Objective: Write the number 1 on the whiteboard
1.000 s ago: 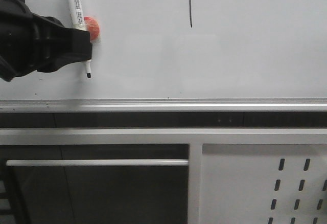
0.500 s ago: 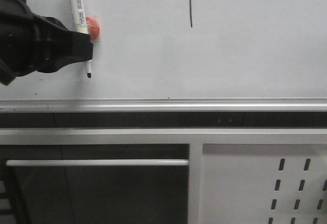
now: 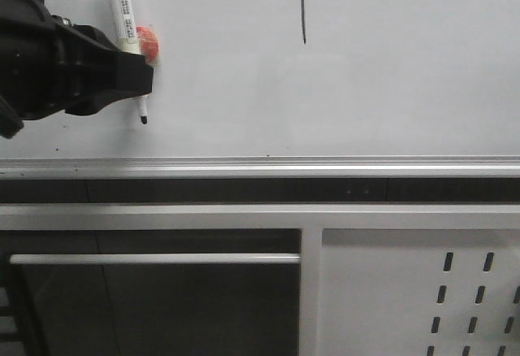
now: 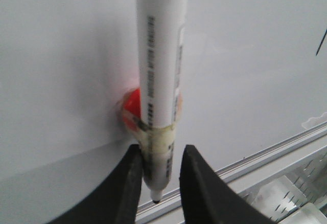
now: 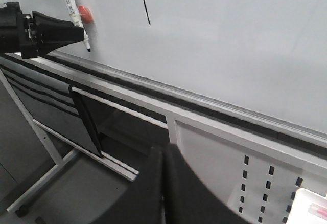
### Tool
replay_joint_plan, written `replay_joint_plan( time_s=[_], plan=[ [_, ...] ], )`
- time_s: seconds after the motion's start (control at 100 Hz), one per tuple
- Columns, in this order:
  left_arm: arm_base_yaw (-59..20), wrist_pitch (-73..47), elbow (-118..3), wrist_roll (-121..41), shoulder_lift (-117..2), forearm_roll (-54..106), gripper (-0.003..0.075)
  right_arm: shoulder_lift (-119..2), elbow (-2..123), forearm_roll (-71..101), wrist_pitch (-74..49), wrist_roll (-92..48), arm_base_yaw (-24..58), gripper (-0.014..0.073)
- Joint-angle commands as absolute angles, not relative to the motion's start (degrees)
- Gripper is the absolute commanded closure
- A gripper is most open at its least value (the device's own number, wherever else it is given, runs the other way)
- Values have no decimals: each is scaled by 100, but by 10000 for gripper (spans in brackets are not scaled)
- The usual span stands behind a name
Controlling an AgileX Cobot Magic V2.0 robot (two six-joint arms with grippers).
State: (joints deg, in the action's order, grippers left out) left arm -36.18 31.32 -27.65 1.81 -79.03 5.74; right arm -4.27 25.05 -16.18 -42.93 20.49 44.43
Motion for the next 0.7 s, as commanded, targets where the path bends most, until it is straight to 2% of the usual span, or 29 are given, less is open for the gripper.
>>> replay_joint_plan(
  time_s=[0.0,0.11,0.25,0.31,0.69],
  plan=[
    [-3597,3606,-2945,187,-7776,559,548,-493,2629,-1718,-3909,2042,4403,665],
    [-3597,3606,-2945,187,-7776,559,536,-493,2629,-1718,-3909,2042,4403,665],
    [-3597,3539,-2945,166,-7776,559,430,-493,2629,-1718,-3909,2042,4403,665],
    [-3597,3551,-2945,166,-7776,559,411,-493,2629,-1718,-3909,2042,4403,665],
    [-3597,3229,-2945,53,-7653,559,410,-493,2629,-1755,-3909,2042,4403,665]
  ],
)
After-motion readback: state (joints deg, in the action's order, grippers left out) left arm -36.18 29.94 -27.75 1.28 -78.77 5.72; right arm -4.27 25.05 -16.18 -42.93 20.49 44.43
